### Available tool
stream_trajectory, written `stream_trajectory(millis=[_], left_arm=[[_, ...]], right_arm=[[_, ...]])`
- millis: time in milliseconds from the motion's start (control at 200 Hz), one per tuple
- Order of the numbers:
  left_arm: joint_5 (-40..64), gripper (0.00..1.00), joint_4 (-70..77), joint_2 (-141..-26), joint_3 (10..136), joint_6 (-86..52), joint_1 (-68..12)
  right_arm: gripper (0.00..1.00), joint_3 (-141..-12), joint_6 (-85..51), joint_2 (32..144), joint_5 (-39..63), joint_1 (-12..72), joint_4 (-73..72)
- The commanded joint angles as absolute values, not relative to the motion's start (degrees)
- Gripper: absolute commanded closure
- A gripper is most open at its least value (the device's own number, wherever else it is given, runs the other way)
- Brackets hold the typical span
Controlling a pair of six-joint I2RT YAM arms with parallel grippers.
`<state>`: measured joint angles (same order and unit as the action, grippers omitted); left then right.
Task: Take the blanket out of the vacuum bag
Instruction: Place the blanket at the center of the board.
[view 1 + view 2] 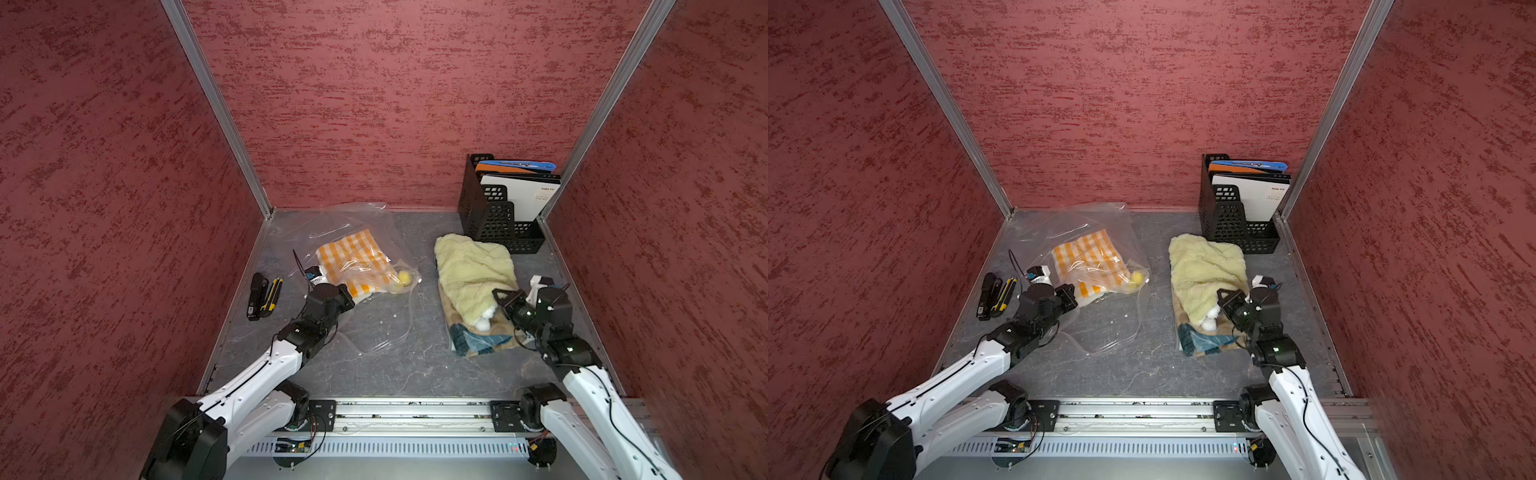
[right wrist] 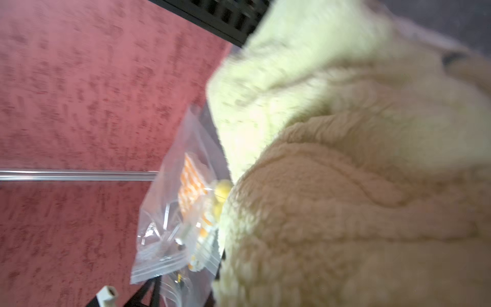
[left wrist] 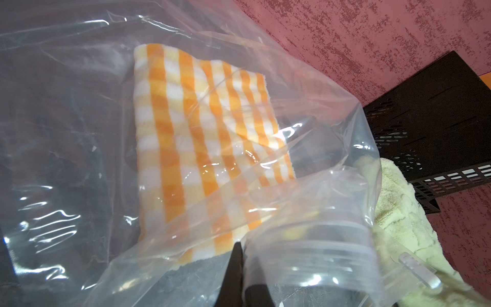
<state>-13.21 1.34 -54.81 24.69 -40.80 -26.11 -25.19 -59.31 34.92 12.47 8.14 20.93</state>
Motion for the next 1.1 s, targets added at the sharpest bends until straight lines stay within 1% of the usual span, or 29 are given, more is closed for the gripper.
stream_trajectory(millis=[0, 80, 260, 281, 301, 346, 366, 401, 456, 556, 566, 581, 596, 731, 917, 977, 1097], left_arm=[[-12.4, 1.0, 2.8, -55.0, 24.2, -41.7, -26.7], [-13.0, 1.0, 3.2, -55.0, 24.4, -41.7, -27.3], [-13.1, 1.0, 3.5, -56.1, 25.3, -41.7, -28.0], [-13.2, 1.0, 3.4, -56.3, 25.5, -41.6, -28.1], [-13.1, 1.0, 3.3, -56.3, 25.7, -41.6, -28.2], [-13.1, 1.0, 3.1, -56.3, 25.8, -41.4, -28.3], [-13.0, 1.0, 3.1, -56.2, 25.9, -41.4, -28.3], [-13.2, 1.0, 3.1, -56.1, 25.8, -41.4, -28.4], [-13.3, 1.0, 3.4, -55.9, 25.5, -41.4, -28.5], [-13.3, 1.0, 3.6, -55.7, 25.0, -41.6, -28.6], [-13.3, 1.0, 3.5, -55.7, 25.0, -41.6, -28.6], [-13.3, 1.0, 3.5, -55.8, 25.0, -41.5, -28.6], [-13.3, 1.0, 3.4, -55.8, 24.9, -41.5, -28.5], [-12.9, 1.0, 3.2, -55.8, 25.1, -41.4, -28.6], [-12.8, 1.0, 3.8, -56.0, 24.5, -42.3, -28.9], [-13.1, 1.0, 3.6, -56.0, 24.7, -42.3, -29.2], [-14.0, 1.0, 3.3, -56.1, 24.9, -42.3, -29.9]], right_arm=[[1.0, -25.9, -60.5, 28.5, 12.1, 8.0, 27.2], [1.0, -26.9, -59.6, 26.4, 11.8, 8.0, 31.5], [0.97, -28.6, -60.2, 27.6, 14.2, 8.0, 31.0], [0.94, -29.3, -59.8, 28.2, 14.2, 8.0, 31.3], [0.89, -30.1, -59.3, 28.9, 14.0, 8.0, 31.8], [0.72, -32.1, -57.5, 30.6, 13.1, 8.0, 34.4], [0.67, -32.8, -56.8, 31.3, 12.5, 8.0, 35.8], [0.61, -33.2, -56.2, 32.2, 11.6, 8.0, 38.2], [0.49, -33.0, -55.8, 32.0, 10.2, 8.0, 41.2], [0.36, -33.0, -54.5, 28.5, 8.6, 8.0, 44.4], [0.33, -33.1, -54.2, 28.2, 8.7, 8.0, 44.7], [0.26, -33.6, -53.9, 27.8, 8.7, 8.0, 45.2], [0.24, -34.2, -53.7, 27.6, 8.6, 8.0, 46.1], [0.22, -35.5, -52.9, 26.2, 10.2, 8.7, 52.3], [0.22, -31.6, -56.3, 21.8, 12.9, 12.9, 51.5], [0.22, -31.2, -57.9, 21.7, 12.6, 15.7, 50.5], [0.2, -30.7, -61.6, 23.3, 7.3, 24.5, 47.5]])
